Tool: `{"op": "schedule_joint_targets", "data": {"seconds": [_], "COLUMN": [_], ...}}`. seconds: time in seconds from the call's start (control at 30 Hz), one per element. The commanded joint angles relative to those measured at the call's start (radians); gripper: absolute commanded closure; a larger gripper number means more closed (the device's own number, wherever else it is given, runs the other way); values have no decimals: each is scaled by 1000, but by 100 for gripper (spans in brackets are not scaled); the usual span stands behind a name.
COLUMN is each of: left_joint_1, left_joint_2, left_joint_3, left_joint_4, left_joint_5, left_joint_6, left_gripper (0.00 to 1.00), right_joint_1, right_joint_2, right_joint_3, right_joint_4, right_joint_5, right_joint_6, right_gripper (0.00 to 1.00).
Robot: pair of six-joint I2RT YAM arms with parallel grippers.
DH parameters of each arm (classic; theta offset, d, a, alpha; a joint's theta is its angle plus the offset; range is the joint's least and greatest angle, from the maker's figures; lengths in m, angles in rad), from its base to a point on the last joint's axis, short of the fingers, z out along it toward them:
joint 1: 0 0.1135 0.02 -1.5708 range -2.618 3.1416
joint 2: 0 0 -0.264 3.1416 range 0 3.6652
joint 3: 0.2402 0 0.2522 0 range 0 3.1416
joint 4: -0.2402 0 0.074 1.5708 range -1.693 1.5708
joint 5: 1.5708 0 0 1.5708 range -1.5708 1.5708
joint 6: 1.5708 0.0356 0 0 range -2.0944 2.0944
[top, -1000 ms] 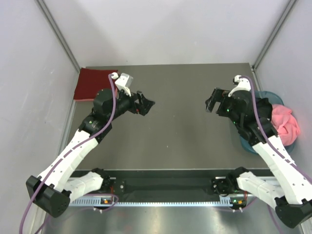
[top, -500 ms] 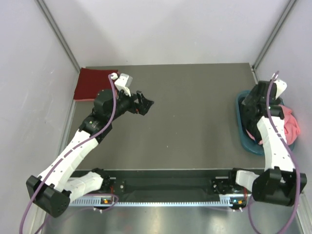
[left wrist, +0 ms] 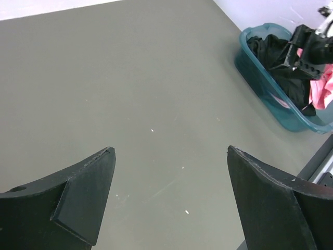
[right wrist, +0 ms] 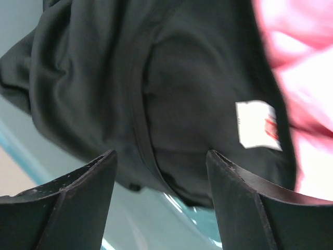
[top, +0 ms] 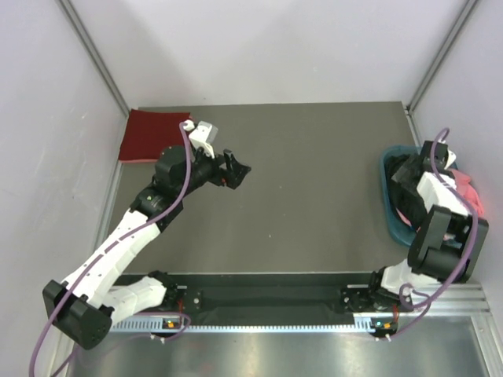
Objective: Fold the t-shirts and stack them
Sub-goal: Grab the tshirt from the pile, then move the tshirt to the center of the board
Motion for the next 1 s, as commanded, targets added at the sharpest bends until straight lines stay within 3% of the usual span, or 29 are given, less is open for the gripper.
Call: {"op": "schedule_joint_targets", "data": {"seconds": [0.0, 0.03, 0.13, 0.2, 0.23, 0.53, 0.63, 0.67, 0.77, 0.8, 0.97], "left_joint_1": [-4, -4, -4, -4, -4, -4, -4, -3, 5, 11, 119], "left_joint_2": [14, 14, 14, 13, 10, 14, 14, 17, 45, 54, 100], "left_joint_3": [-4, -6, -7, -7, -7, -6, 5, 10, 58, 98, 204], "left_joint_4": [42, 42, 41, 36, 38, 35, 9, 3, -66, -89, -233], "left_joint_5": [-18, -24, -53, -69, -69, -79, -151, -205, -300, -311, -262], "left_joint_6": [10, 11, 30, 34, 37, 19, 10, 2, -36, -51, -180], "left_gripper": [8, 8, 8, 8, 8, 8, 8, 8, 9, 9, 11], "right_joint_1": [-13, -13, -13, -12, -10, 59, 83, 93, 192, 280, 529], "right_joint_2": [65, 68, 62, 42, 33, -148, -182, -179, -138, -113, -110], "right_joint_3": [7, 2, 8, 45, 60, 326, 485, 529, 733, 822, 834], "right_joint_4": [146, 159, 169, 128, 111, -116, -157, -168, -257, -275, -138], "right_joint_5": [-98, -108, -112, -94, -92, -48, -234, -382, -578, -586, -770], "right_joint_6": [12, 10, -2, -17, -20, -47, -59, -60, -62, -57, 88], "right_gripper": [32, 36, 73, 87, 100, 100, 100, 100, 100, 100, 100]}}
